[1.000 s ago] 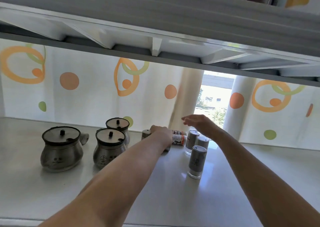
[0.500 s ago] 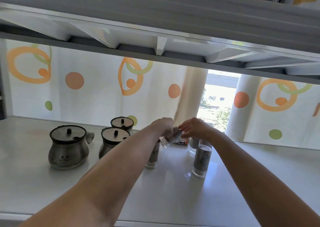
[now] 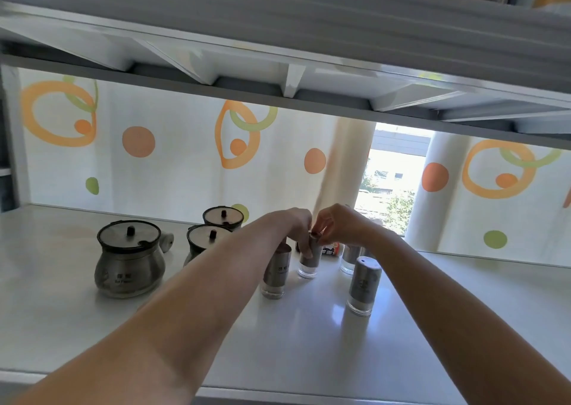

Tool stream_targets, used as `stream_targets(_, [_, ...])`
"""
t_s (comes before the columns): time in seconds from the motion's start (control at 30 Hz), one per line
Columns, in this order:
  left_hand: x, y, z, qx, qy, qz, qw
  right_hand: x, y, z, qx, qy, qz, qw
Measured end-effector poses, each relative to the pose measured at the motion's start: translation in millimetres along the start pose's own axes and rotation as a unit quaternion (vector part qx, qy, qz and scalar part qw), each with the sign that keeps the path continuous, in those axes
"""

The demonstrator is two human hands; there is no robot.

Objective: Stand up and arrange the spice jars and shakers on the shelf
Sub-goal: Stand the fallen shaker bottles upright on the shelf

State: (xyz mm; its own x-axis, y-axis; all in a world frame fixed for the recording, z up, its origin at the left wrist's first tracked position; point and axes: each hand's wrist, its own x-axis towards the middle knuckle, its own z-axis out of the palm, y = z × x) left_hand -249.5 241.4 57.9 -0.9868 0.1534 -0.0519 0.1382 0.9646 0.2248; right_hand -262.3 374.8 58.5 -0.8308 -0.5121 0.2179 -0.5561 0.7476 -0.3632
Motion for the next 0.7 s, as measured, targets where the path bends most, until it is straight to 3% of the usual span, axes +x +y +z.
stream_targets(0.3, [5.1,-11.3,-22.8,0.011,-0.041,-0.006,0.999,4.3,-4.3,-13.6,-0.012,-0.059,0.014,0.998])
stream_targets(0.4, [9.5,-13.4,-29.3,-0.016,-0.047,-0.007,0.999,12.9,-2.1,-20.1,-0.038,-0.018,0.023,0.999])
stream_targets(0.53, [26.9,-19.3,-27.4,-0.028,-0.021,-0.016,0.999,31.6,17.3,-15.2,-0.098,0.029,0.087,0.991])
stream_targets(0.7, [50.4,-22.2,-16.9,-0.007,0.019,-0.018,1.000,45.1,17.5,-5.1,-0.156,-0.032,0.101,0.982])
